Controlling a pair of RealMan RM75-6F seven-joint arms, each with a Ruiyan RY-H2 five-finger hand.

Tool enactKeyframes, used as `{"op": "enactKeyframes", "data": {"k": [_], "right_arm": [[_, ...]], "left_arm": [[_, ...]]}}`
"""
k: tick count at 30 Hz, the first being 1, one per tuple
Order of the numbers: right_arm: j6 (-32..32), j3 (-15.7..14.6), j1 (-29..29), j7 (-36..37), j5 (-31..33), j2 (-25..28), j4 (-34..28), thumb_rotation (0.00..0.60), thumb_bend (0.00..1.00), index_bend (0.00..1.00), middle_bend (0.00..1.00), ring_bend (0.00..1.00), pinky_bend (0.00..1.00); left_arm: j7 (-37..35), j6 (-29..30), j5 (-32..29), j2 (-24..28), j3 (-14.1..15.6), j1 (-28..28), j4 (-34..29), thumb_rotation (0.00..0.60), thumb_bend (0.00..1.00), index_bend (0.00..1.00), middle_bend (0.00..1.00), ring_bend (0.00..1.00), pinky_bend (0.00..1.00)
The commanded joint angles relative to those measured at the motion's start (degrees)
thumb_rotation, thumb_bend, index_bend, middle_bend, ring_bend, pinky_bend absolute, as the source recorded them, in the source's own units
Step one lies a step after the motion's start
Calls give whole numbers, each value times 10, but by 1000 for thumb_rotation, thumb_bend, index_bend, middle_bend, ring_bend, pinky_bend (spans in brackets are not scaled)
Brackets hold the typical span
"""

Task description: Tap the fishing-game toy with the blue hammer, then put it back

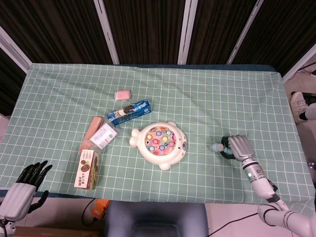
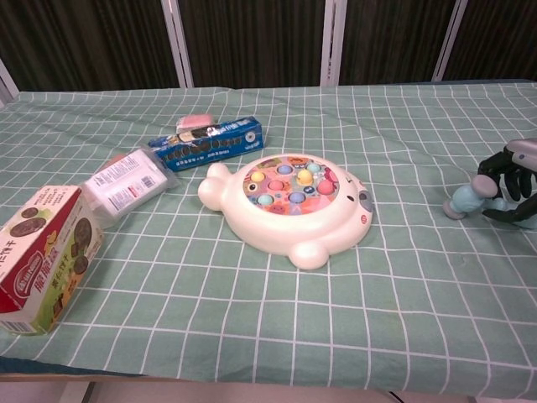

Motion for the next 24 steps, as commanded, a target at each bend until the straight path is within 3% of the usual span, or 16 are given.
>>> {"op": "enactKeyframes", "data": {"k": [1, 13, 24], "right_arm": [[-1, 2, -2, 0, 1, 0, 1, 600, 423, 812, 673, 619, 628], [-13, 10, -6, 0, 6, 4, 1, 600, 414, 710, 596, 596, 613], [-18, 17, -9, 8, 7, 4, 3, 600, 412, 690, 579, 590, 603]], "left_arm": [[0, 0, 1, 0, 0, 0, 0, 600, 435, 0, 26, 15, 100], [1, 1, 0, 0, 0, 1, 0, 600, 436, 0, 39, 25, 101], [2, 1, 0, 0, 0, 2, 0, 600, 434, 0, 40, 25, 101]]}}
